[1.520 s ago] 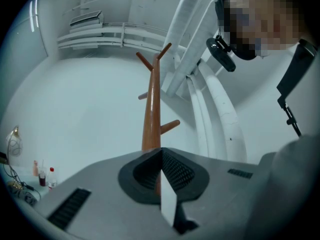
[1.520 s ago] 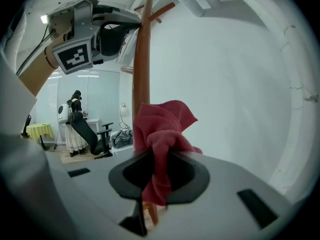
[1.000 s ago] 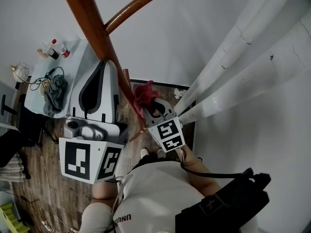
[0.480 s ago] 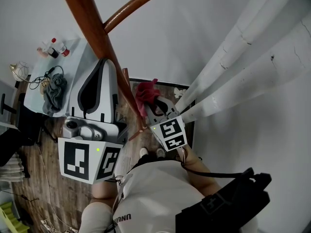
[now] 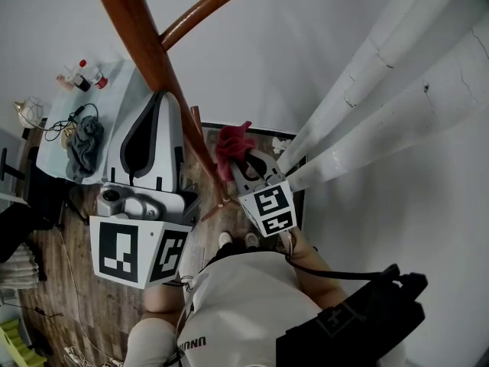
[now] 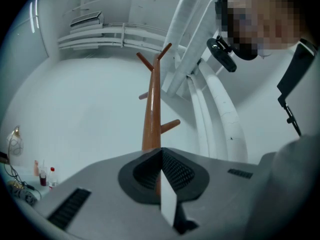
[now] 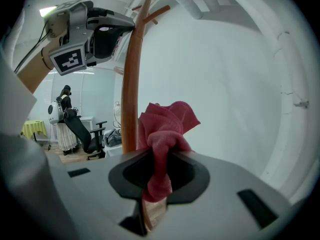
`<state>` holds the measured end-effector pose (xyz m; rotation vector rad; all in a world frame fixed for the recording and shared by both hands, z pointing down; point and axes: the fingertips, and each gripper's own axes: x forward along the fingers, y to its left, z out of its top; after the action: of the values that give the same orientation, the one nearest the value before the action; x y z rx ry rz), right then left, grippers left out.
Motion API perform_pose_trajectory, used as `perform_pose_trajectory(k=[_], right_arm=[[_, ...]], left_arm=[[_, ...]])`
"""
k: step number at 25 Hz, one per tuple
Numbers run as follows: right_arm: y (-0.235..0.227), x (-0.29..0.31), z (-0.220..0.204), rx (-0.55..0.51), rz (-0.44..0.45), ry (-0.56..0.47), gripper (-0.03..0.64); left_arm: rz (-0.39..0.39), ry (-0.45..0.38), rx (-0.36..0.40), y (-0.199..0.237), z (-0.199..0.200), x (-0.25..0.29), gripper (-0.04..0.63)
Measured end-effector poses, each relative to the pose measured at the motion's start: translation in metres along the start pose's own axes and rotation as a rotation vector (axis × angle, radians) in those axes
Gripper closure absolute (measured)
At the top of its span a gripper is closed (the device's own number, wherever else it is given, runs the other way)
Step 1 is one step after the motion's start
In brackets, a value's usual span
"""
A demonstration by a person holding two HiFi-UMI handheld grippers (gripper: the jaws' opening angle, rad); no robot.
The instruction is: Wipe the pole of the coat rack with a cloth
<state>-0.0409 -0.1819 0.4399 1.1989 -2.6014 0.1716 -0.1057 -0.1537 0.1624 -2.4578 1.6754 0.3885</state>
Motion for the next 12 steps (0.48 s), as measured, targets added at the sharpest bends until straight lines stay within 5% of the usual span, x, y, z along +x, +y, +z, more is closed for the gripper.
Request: perform_pose_trajectory(k=[12], right_arm=[[-0.014, -0.007, 0.005, 0.000, -0.036, -0.012, 0.546]], left_arm=[[0.000, -0.001, 0.001, 0.000, -0.001, 0.000, 0.586]])
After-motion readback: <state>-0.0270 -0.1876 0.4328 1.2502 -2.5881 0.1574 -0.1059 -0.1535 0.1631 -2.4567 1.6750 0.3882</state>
